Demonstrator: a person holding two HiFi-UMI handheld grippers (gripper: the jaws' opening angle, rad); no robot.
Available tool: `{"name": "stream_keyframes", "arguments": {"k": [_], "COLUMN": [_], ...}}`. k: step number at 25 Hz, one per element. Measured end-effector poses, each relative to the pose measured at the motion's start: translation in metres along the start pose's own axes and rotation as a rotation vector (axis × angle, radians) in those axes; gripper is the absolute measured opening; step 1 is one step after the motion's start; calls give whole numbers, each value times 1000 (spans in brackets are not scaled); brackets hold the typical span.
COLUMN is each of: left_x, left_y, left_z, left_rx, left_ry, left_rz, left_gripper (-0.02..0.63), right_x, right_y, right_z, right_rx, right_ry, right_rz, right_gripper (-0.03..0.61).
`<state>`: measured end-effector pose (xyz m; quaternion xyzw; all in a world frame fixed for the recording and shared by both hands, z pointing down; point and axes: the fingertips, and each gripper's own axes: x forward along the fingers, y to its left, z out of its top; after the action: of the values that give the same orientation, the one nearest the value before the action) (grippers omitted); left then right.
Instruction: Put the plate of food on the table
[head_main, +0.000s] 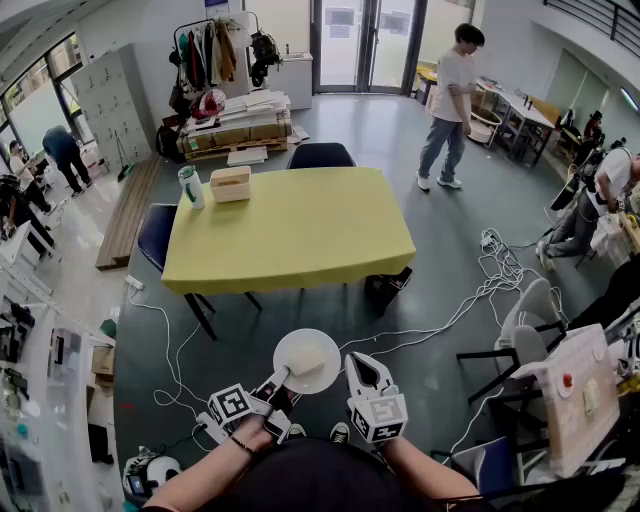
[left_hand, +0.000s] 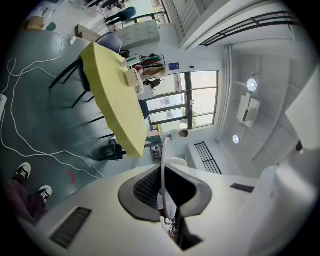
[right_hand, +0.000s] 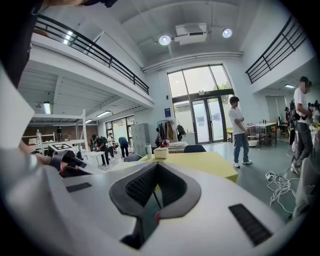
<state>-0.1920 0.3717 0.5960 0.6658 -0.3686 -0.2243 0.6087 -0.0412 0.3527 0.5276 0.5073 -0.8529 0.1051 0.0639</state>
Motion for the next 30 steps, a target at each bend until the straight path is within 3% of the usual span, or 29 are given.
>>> {"name": "stream_keyframes", "arguments": {"k": [12,20,30], "left_x": [-6,-6,-8], "left_y": [12,16,35], "left_z": [14,28,46], "left_rx": [-20,-44,-36], "left_ry": [2,13,63], "left_rz": [9,-31,1], "left_gripper": [21,21,21], "right_x": [9,13,19], "right_y": [17,14,23], "right_z": [-1,-6,-18], "right_rx": [-5,15,29], "right_ry": [-11,11,26], "right_rz": [6,-66,-148], "right_gripper": [12,12,12]}}
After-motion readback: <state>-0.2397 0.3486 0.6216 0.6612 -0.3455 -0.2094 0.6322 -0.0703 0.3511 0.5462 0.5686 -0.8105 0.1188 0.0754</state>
